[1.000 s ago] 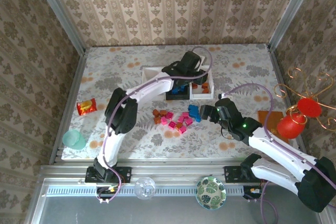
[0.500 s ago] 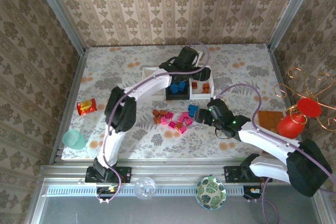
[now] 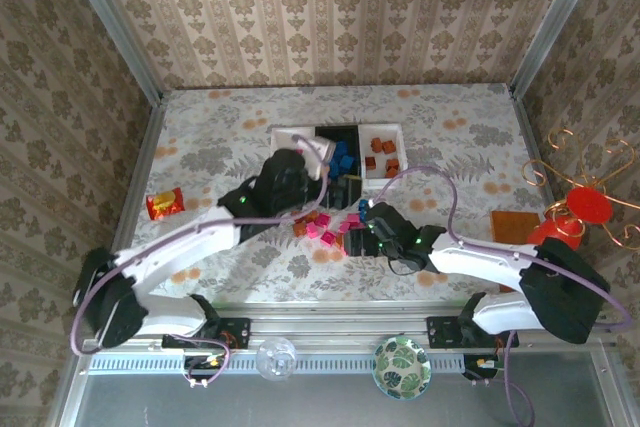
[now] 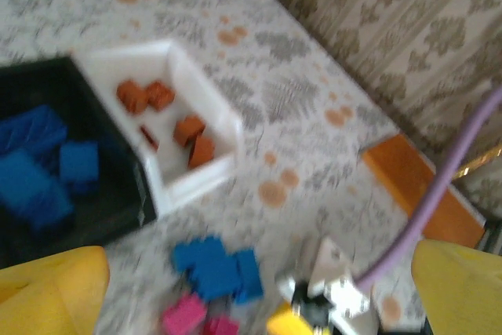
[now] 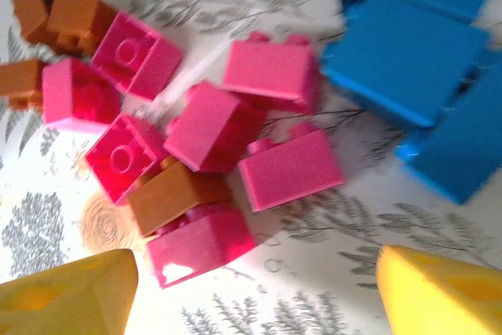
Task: Sort the legos into containers by color
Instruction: Pick up the lego from the bottom-center of the table.
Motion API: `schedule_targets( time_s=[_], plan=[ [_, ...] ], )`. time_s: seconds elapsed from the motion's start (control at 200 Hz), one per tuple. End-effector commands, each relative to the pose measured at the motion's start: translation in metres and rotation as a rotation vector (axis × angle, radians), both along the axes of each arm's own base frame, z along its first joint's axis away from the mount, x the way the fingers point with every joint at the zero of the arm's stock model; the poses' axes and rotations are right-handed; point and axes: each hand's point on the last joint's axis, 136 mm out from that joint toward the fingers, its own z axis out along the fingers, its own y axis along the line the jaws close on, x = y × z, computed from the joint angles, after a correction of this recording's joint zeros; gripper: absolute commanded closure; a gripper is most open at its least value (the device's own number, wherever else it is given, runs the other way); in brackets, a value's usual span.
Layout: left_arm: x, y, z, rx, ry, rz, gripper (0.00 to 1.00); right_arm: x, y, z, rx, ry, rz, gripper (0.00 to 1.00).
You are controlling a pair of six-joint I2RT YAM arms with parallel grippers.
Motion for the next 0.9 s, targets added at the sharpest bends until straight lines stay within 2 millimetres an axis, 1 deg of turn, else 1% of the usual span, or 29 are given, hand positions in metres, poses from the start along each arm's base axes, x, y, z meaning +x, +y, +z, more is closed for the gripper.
schedule_targets(
  time_s=[0.0,0.055,0.065,0.08,0.175,0.25,0.34,0.47,0.565,0.655,0.825,0.89],
  plan=[
    [-0.008,0.035,0.001,-0.028,-0.017,0.102,0.00,-0.003,0.018,0.001,-0.018,-0.012,0.081,0.21],
    [-0.015,0.049,-0.007,-0.013,-0.004,0.125,0.00,-0.004,0.021,0.000,-0.039,-0.012,0.108,0.21],
    [-0.017,0.052,-0.008,-0.011,-0.001,0.128,0.00,-0.005,0.021,-0.006,-0.057,0.000,0.113,0.21],
    [-0.019,0.056,-0.011,-0.006,0.003,0.133,0.00,-0.005,0.023,-0.009,-0.069,0.006,0.124,0.21],
    [-0.029,0.075,-0.023,0.012,0.024,0.164,0.00,-0.006,0.028,-0.018,-0.135,0.023,0.169,0.22],
    [-0.034,0.086,-0.029,0.021,0.033,0.185,0.00,-0.005,0.028,-0.024,-0.181,0.027,0.183,0.23],
    [-0.037,0.096,-0.032,0.028,0.035,0.206,0.00,-0.003,0.028,-0.029,-0.213,0.031,0.197,0.26],
    [-0.039,0.103,-0.039,0.047,0.045,0.223,0.00,-0.004,0.031,-0.035,-0.245,0.040,0.232,0.29],
    [-0.039,0.104,-0.041,0.056,0.052,0.229,0.00,-0.005,0.032,-0.039,-0.265,0.049,0.257,0.34],
    [-0.038,0.105,-0.042,0.058,0.054,0.232,0.00,-0.007,0.034,-0.039,-0.262,0.049,0.271,0.42],
    [-0.037,0.107,-0.044,0.067,0.053,0.242,0.00,-0.014,0.037,-0.031,-0.220,0.039,0.316,0.60],
    [-0.036,0.110,-0.045,0.072,0.053,0.253,0.00,-0.018,0.035,-0.027,-0.220,0.046,0.326,0.64]
  ],
)
